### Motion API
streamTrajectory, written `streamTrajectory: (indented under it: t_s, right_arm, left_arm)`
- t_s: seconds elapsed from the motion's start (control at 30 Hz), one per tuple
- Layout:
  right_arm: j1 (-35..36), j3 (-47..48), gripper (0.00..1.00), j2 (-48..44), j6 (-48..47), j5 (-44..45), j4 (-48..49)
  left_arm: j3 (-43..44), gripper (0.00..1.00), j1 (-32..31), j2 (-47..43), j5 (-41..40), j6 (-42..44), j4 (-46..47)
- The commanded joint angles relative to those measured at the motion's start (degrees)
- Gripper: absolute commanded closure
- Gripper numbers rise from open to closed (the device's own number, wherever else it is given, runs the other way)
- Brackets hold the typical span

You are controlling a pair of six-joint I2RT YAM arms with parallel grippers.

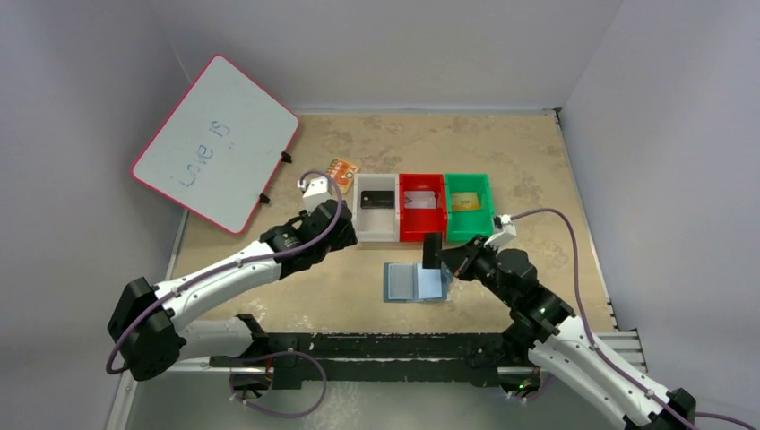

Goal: Take the credit cards out of the card holder

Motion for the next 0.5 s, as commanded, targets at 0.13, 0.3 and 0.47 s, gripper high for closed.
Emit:
streamTrajectory:
  t_s: [0.13, 0.3, 0.47]
  right_arm:
    - [-0.18, -3.36, 1.00, 2.64, -8.07, -7.34, 17.48]
    - [-0.16, -2.14, 1.00, 6.22, -15.73, -9.51, 22.14]
    - [-0.10, -0.14, 1.00, 9.79, -22.29, -10.97, 23.62]
  left_arm:
    - [1.60, 0.36, 7.77, -6.81, -3.37, 5.27, -7.81]
    - [3.14, 0.24, 12.00, -8.93, -4.50, 8.91, -10.71]
    - [5.70, 0.17, 12.52, -9.22, -11.92, 12.41, -14.42]
